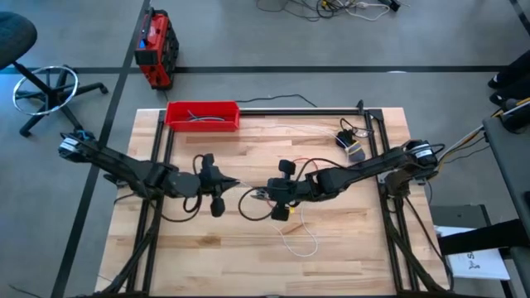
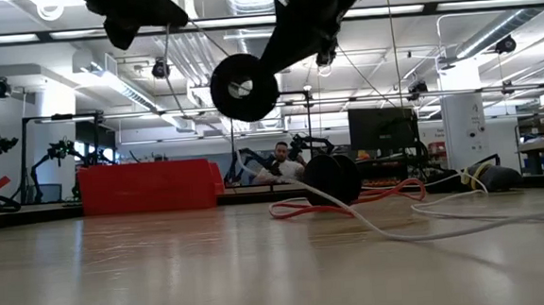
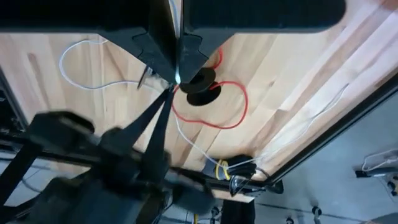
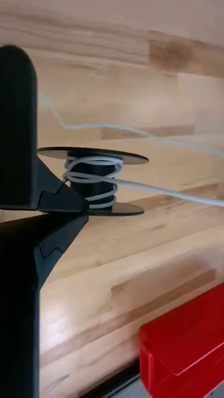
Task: Coil cords
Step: Coil the white wire onto the black spool
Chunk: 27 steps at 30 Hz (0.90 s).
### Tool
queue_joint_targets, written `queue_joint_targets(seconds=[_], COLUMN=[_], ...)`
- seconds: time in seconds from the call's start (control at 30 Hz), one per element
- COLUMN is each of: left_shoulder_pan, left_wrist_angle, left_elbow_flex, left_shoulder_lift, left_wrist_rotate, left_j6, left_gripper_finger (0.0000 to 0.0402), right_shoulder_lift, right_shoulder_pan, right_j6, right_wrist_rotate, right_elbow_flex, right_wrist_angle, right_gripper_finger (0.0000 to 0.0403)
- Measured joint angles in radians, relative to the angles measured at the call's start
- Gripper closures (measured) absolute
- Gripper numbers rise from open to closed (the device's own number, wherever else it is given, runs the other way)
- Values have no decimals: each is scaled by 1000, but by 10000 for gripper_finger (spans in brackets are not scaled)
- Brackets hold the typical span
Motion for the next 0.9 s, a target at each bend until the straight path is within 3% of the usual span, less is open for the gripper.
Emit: queue_joint_targets(seconds=[0.27, 0.37, 0.9], left_shoulder_pan=[-16, -33, -76], left_wrist_angle=[6, 19, -23], left_elbow_flex=[-7, -2, -11], left_shoulder_lift=[4, 4, 9], left_wrist_rotate=[2, 49, 65], left_j6=[-15, 11, 25], left_gripper_finger=[401, 401, 401], right_shoulder_lift=[-44, -48, -83], right_shoulder_pan=[3, 3, 7], right_j6=[10, 19, -26], right_wrist_rotate=[-24, -30, -182], right_elbow_flex=[0, 0, -2], right_wrist_angle=[-84, -94, -137], right_gripper_finger=[403, 403, 403])
